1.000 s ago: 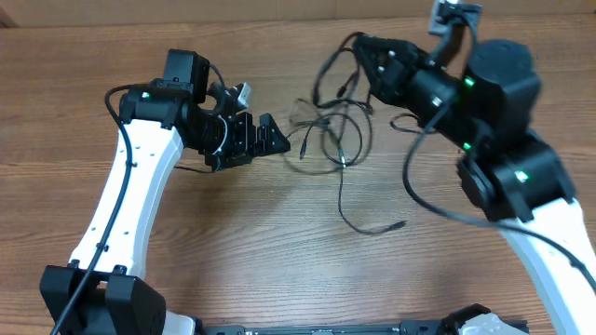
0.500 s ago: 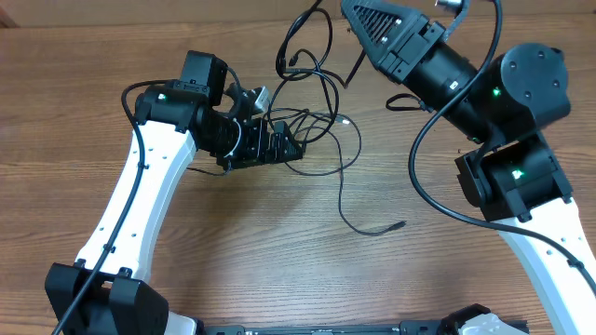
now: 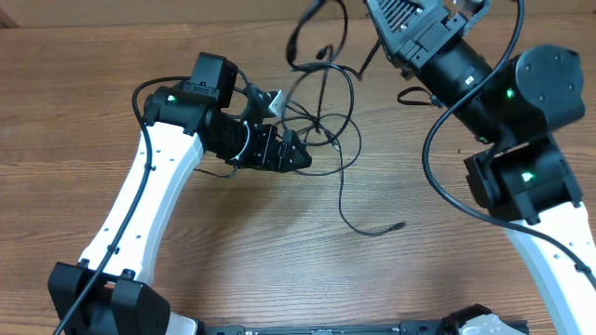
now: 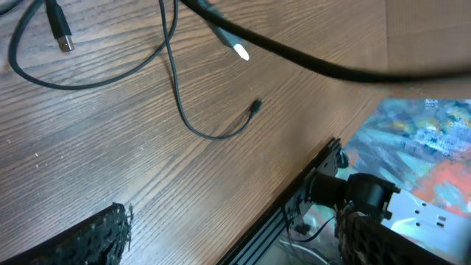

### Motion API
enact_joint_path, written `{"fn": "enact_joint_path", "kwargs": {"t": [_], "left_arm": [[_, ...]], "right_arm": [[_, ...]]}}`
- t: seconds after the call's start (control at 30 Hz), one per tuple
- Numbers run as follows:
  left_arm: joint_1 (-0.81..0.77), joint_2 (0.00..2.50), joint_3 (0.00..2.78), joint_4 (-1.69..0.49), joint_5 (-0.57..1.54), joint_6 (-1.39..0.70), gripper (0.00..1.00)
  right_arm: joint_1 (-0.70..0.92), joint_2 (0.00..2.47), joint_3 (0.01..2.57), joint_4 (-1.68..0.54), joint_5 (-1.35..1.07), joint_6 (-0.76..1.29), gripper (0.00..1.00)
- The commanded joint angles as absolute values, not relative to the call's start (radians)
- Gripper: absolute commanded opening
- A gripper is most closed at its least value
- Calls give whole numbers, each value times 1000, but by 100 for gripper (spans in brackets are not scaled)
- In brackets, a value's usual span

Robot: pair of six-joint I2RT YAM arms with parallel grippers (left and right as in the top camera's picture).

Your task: Untangle cables

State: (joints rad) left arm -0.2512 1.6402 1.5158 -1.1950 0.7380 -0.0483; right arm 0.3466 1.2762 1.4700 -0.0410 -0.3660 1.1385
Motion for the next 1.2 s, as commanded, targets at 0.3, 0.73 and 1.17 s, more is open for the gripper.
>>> {"fn": "enact_joint_path", "kwargs": {"t": [0.3, 0.73, 1.17], "left_arm": [[-132, 1612, 1536, -1191, 520, -384, 88], [-170, 1615, 1536, -1163, 540, -390, 76], [-171, 1615, 1536, -1154, 527, -390, 75]], "right_arm": [[279, 1257, 1488, -453, -197, 841, 4], [301, 1257, 1488, -213, -645, 1248, 4], [296, 1257, 1488, 270, -683, 1533, 4]]}}
